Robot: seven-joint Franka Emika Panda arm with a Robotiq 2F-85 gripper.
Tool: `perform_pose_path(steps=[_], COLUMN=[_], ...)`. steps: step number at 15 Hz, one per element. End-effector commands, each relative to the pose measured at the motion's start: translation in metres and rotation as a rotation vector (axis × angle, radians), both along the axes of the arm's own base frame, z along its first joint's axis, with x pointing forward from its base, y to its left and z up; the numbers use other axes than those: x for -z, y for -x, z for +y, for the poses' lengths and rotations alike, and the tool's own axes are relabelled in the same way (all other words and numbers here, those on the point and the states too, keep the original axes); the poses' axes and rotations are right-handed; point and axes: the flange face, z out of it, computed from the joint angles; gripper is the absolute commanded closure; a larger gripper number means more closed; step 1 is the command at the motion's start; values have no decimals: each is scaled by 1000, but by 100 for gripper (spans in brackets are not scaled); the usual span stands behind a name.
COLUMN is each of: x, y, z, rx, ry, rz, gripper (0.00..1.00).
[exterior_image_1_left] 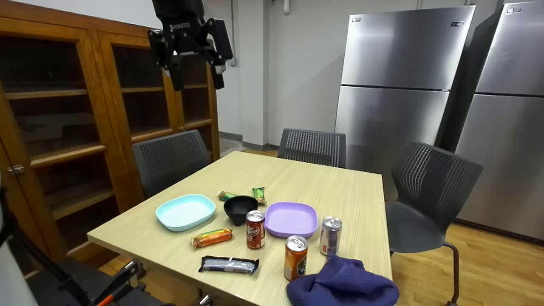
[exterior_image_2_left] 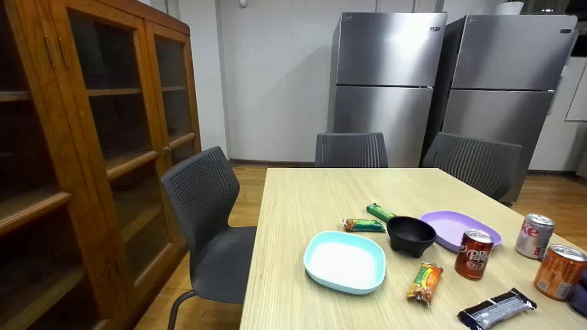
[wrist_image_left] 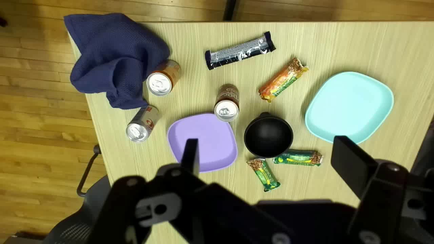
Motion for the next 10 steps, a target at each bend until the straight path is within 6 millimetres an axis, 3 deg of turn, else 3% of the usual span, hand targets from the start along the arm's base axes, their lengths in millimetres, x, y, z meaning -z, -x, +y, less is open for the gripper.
perform_pose_path(steps=[1, 10], x=[0, 3], y=[0, -1], z=[0, 1], rx=[0, -2], ry=[-1, -9], rz=[2, -1], gripper=[0, 0])
